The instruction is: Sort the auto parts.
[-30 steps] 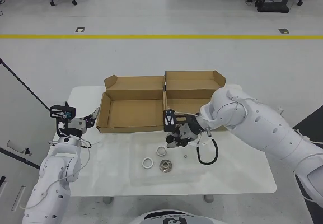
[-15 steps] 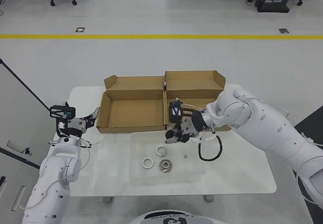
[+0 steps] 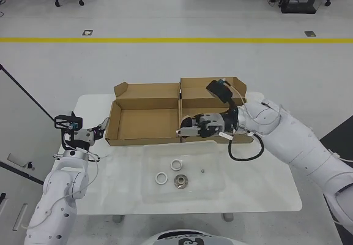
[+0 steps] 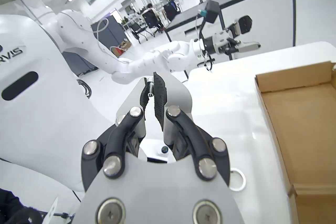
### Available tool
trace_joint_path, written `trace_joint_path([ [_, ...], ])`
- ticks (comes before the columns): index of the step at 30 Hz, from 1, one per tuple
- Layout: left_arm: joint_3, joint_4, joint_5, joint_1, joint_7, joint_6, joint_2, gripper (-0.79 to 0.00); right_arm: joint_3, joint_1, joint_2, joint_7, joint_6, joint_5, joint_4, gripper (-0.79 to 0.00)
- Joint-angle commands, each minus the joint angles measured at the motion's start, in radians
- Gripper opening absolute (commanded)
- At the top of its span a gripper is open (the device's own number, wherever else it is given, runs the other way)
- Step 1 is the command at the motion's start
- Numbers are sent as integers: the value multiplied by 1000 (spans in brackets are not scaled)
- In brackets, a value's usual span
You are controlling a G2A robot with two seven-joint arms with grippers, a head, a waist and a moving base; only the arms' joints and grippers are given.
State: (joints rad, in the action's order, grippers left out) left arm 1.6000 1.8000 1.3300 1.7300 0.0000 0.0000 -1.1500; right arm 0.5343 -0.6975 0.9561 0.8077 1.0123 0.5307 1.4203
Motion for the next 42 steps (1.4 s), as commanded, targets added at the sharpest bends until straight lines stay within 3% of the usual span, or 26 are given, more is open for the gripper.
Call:
trace_joint_path([
  [1, 0, 0, 0, 0, 0, 0, 0, 0, -12, 14, 19, 0, 0, 56, 7, -785],
  [7, 0, 0, 0, 0, 0, 0, 0, 0, -22, 46, 89, 0, 0, 223, 35, -785],
  [20, 0, 0, 0, 0, 0, 0, 0, 0, 95, 7, 208, 1, 0, 505, 139, -785],
  [36, 0, 0, 0, 0, 0, 0, 0, 0, 102, 0, 213, -5, -4, 510, 149, -785],
  [42, 0, 0, 0, 0, 0, 0, 0, 0, 141, -75, 221, -43, 0, 535, 214, -785],
])
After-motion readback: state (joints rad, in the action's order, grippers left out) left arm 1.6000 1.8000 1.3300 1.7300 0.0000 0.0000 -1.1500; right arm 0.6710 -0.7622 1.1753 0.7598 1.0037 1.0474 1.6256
